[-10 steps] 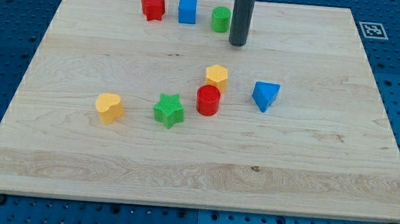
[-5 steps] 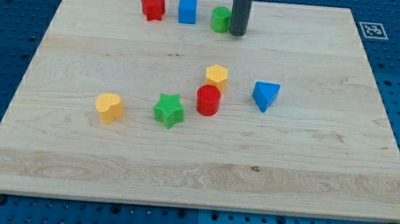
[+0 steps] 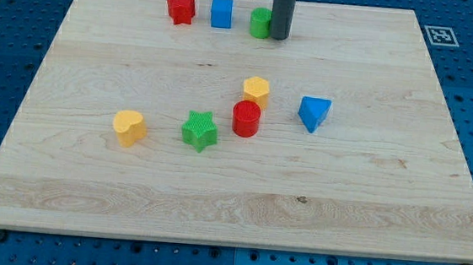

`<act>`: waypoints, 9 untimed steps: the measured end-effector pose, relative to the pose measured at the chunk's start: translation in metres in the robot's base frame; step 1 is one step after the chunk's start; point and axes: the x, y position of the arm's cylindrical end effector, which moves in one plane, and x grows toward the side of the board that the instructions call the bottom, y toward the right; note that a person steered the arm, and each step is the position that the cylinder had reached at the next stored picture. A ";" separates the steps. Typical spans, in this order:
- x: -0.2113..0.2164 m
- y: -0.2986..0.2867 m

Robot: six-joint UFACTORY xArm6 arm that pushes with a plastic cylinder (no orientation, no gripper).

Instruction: Move the green circle to the right side of the blue cube

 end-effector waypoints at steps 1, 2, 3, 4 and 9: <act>-0.006 0.000; -0.020 -0.001; -0.024 -0.001; -0.014 -0.001; 0.085 0.000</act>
